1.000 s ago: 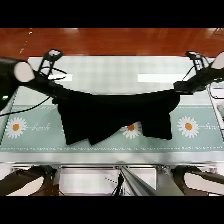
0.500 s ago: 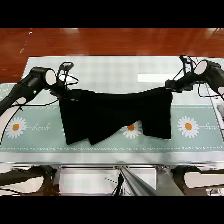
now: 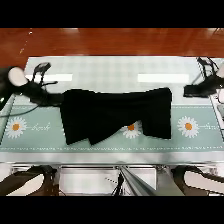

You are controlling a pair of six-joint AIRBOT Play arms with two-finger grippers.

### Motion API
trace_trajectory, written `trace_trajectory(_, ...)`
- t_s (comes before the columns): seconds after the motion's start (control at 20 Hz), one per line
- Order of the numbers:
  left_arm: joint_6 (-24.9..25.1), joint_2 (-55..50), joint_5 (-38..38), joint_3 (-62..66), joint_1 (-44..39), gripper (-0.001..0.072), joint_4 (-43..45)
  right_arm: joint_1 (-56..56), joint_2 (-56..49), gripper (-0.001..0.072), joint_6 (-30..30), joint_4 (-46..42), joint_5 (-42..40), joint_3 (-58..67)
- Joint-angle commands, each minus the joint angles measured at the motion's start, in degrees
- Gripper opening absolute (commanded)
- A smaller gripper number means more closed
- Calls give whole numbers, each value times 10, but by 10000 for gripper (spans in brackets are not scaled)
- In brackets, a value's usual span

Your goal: Fold the shirts.

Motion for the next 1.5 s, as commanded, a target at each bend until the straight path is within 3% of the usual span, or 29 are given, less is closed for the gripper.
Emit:
trace_trajectory(0.0, 73, 57, -57, -125, 101, 628, -169, -85, 21, 476, -39, 83, 6, -68)
trace_trajectory(0.1, 111, 68, -72, -181, 175, 628, -236, -115, 21, 476, -63, 131, 7, -87)
trace_trajectory(0.3, 154, 65, -93, -263, 260, 627, -247, -121, 21, 476, -77, 158, -14, -90)
trace_trajectory(0.75, 177, -28, -14, -313, 244, 625, -252, -120, 21, 476, -77, 183, -10, -90)
trace_trajectory(0.95, 177, -78, 75, -312, 182, 604, -346, -120, 21, 476, -76, 183, 0, -90)
trace_trajectory(1.0, 177, -87, 95, -312, 166, 560, -370, -120, 21, 476, -76, 183, 1, -90)
trace_trajectory(1.05, 177, -94, 112, -312, 153, 395, -382, -120, 21, 476, -74, 183, 2, -90)
trace_trajectory(1.1, 172, -101, 129, -312, 146, 310, -382, -120, 21, 476, -74, 183, 3, -90)
trace_trajectory(1.2, 171, -107, 134, -312, 151, 48, -379, -120, 21, 476, -74, 182, 4, -90)
trace_trajectory(1.45, 211, -105, 76, -306, 176, 23, -376, -120, 21, 477, -76, 188, -3, -92)
